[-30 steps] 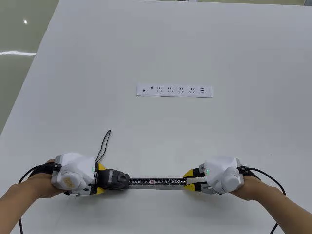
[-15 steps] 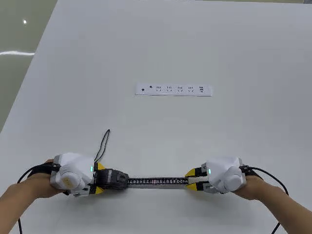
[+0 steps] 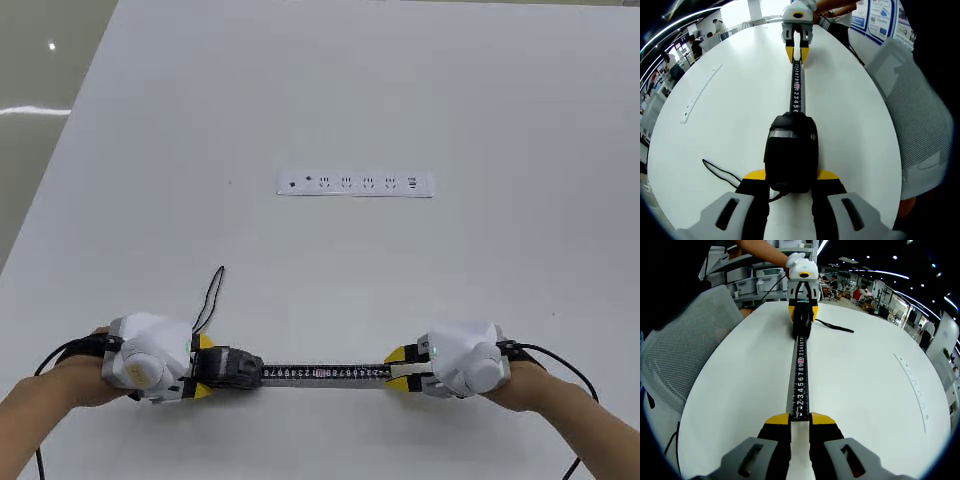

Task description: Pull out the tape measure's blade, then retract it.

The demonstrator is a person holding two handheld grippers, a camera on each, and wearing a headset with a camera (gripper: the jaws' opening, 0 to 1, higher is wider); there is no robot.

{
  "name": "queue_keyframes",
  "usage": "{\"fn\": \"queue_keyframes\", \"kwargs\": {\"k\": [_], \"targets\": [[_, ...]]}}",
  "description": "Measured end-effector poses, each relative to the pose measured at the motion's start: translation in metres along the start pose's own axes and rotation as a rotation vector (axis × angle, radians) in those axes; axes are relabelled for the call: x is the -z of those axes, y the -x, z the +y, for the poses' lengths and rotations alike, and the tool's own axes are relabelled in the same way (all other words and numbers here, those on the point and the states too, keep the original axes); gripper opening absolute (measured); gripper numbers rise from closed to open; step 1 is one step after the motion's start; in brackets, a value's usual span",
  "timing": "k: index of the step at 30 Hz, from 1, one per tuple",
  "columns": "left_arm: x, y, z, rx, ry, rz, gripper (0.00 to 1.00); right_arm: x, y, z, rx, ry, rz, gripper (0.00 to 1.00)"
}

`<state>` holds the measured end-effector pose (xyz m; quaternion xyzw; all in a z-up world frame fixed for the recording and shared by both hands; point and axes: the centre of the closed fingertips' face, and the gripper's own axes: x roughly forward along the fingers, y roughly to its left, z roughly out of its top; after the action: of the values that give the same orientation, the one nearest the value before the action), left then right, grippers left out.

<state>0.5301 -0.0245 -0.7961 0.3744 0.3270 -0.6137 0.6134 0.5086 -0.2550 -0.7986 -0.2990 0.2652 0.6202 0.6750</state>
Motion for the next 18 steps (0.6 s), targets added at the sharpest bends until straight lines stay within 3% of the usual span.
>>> {"fn": "queue_keyframes", "kwargs": {"k": [18], "targets": [[-0.0013,-0.0008,-0.0002,0.002,-0.002,0.007,0.28,0.0056,0.0054,0.0018,0.004,-0.006,0.001,0.11]]}}
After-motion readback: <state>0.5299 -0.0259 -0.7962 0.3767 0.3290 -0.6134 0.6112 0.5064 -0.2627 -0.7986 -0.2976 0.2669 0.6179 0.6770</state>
